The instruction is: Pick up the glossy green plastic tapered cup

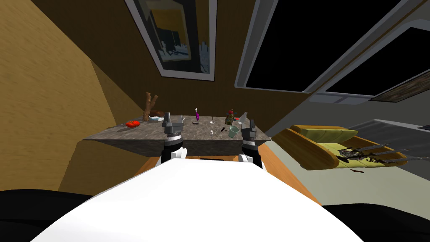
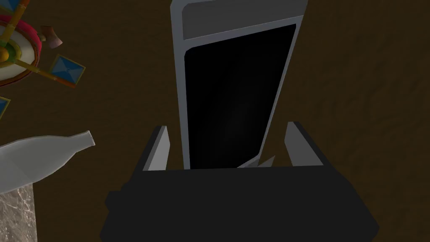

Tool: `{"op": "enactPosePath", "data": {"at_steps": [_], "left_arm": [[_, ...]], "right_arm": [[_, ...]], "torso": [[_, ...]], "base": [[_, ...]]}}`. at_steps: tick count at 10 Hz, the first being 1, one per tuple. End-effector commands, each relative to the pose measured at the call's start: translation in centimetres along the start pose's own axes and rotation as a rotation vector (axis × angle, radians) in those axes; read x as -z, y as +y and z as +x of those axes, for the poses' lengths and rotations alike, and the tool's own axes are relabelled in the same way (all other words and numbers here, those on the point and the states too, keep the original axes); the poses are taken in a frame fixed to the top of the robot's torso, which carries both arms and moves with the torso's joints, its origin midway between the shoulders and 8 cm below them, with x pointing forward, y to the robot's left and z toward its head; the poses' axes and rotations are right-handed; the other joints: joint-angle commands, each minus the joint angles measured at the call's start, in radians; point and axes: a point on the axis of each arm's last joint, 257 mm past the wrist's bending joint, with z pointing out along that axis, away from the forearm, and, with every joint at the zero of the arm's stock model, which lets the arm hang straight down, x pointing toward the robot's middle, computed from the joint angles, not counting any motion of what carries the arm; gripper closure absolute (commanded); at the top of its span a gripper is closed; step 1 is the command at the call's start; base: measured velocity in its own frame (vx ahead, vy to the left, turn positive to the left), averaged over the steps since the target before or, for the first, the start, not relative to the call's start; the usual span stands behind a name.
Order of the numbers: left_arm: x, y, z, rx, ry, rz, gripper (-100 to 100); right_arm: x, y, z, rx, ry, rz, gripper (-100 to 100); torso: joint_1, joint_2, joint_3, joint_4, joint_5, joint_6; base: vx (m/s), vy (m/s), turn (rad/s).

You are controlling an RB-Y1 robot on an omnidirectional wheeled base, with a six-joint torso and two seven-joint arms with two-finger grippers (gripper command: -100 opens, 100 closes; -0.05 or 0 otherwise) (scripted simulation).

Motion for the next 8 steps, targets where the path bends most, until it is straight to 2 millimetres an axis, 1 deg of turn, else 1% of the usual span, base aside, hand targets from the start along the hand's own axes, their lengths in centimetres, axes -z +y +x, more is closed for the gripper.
{"op": "enactPosePath", "data": {"at_steps": [1,3,5,6,7,8], "left_arm": [[0.0,0.0,0.0,0.0,0.0,0.0,0],[0.0,0.0,0.0,0.0,0.0,0.0,0],[0.0,0.0,0.0,0.0,0.0,0.0,0],[0.0,0.0,0.0,0.0,0.0,0.0,0],[0.0,0.0,0.0,0.0,0.0,0.0,0],[0.0,0.0,0.0,0.0,0.0,0.0,0]], "right_arm": [[0.3,-0.7,0.2,0.035,0.028,0.021,-100],[1.0,-2.3,0.3,0.11,0.084,0.066,-100],[2.1,-4.4,0.2,0.211,0.143,0.126,-100],[2.2,-4.5,0.3,0.221,0.162,0.127,-100],[2.9,-5.7,0.0,0.28,0.193,0.16,-100],[3.0,-5.8,0.1,0.288,0.208,0.16,-100]], "torso": [[0.0,0.0,0.0,0.0,0.0,0.0],[0.0,0.0,0.0,0.0,0.0,0.0],[-0.001,-0.001,0.0,0.0,0.0,0.0],[0.0,-0.001,0.0,0.0,0.0,0.0],[0.0,-0.001,0.0,0.0,0.0,0.0],[0.0,0.0,0.0,0.0,0.0,0.0]], "base": [[0.0,0.0,0.0],[0.006,0.0,-0.005],[0.011,0.001,-0.005],[0.008,0.003,-0.001],[0.006,0.004,-0.004],[0.0,0.0,0.0]]}}
